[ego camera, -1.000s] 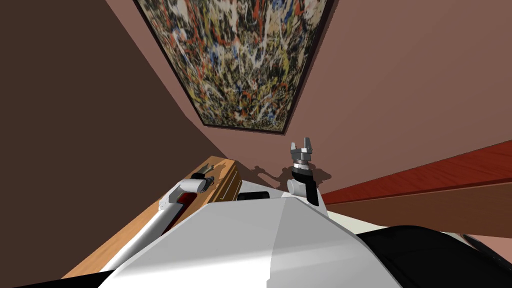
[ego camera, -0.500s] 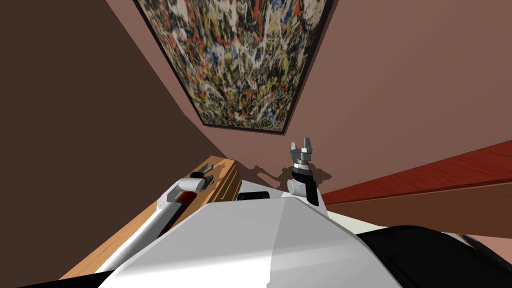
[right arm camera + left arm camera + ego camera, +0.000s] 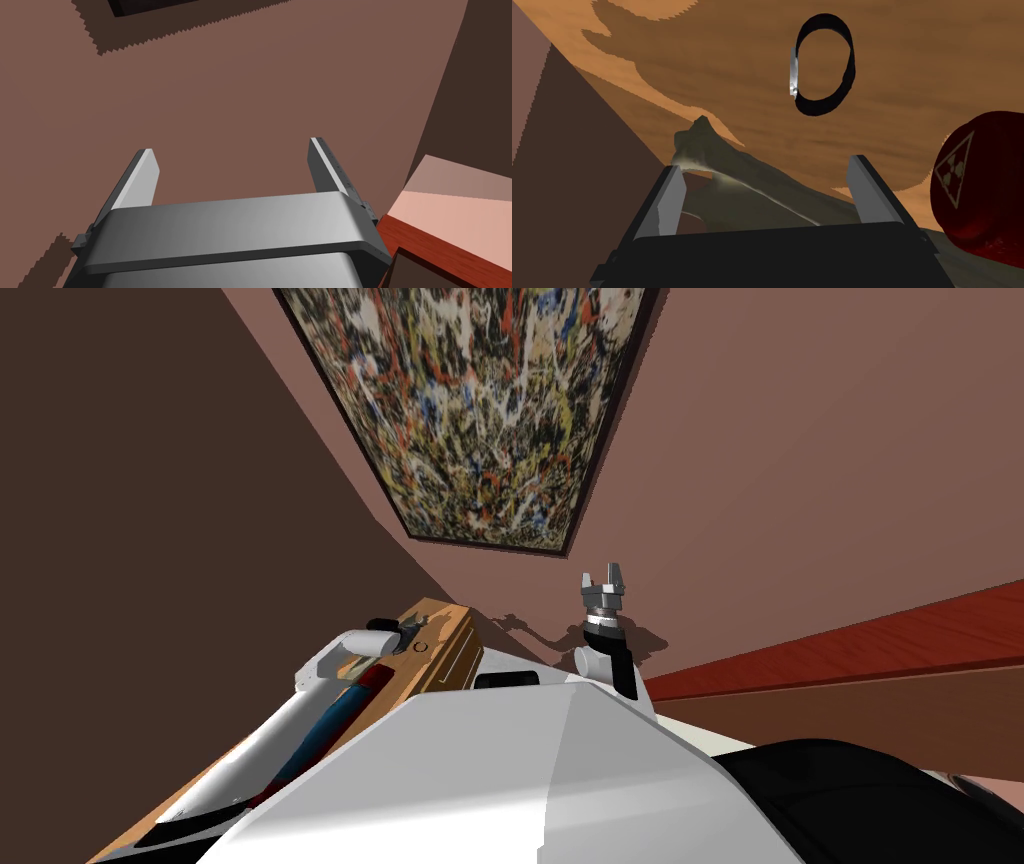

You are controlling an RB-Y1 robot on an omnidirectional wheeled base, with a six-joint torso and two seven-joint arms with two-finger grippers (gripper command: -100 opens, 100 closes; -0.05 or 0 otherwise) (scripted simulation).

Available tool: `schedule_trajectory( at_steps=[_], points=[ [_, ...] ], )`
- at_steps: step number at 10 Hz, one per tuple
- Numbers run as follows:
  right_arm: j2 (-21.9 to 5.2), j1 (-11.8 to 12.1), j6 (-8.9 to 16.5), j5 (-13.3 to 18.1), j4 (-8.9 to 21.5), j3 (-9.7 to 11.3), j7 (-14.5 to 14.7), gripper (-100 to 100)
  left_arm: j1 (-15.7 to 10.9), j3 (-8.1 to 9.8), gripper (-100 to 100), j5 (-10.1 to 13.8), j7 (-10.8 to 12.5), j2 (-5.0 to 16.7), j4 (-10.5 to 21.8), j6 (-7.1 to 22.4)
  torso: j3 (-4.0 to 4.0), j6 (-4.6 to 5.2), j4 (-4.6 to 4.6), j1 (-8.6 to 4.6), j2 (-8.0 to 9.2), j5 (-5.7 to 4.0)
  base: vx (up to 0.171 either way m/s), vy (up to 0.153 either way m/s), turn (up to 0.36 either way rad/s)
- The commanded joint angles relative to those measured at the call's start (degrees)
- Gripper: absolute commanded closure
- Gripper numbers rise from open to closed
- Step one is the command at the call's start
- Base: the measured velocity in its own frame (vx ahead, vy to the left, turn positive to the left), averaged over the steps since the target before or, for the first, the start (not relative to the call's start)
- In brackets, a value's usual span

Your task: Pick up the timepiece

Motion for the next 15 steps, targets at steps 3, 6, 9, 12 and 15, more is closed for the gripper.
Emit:
schedule_trajectory(
  at_steps=[3,6,9,12,15],
  points=[
    [0.0,0.0,0.0,0.0,0.0,0.0,0.0,0,-1.98,2.03,-100,3.66,2.51,4.05,0.18,-1.06,-0.05,0.0,-0.02,0.02,-0.09,0.01,0.032,-0.007,0.025],
    [0.0,0.0,0.0,0.0,0.0,0.0,0.0,0,-4.32,4.05,-100,7.56,4.89,7.84,0.04,-1.7,-0.09,0.01,-0.04,0.01,-0.14,0.01,0.047,-0.009,0.013],
    [0.0,0.01,0.0,0.0,0.0,0.0,0.0,0,-6.43,6.15,-100,11.54,6.09,10.64,-0.39,-1.75,-0.19,0.01,-0.08,-0.09,-0.32,0.0,0.088,-0.025,-0.019],
    [0.0,0.0,0.0,0.0,0.0,0.0,0.0,0,-6.03,8.14,-100,15.38,3.85,10.6,0.19,0.3,-0.09,0.01,-0.05,0.03,-0.13,0.03,0.029,0.004,-0.071],
    [0.0,-0.01,0.0,0.0,0.0,0.0,0.0,0,-4.15,8.97,-100,17.34,1.03,9.13,1.6,2.42,0.06,-0.01,0.01,0.13,0.13,0.06,-0.027,0.022,-0.061]
  ],
)
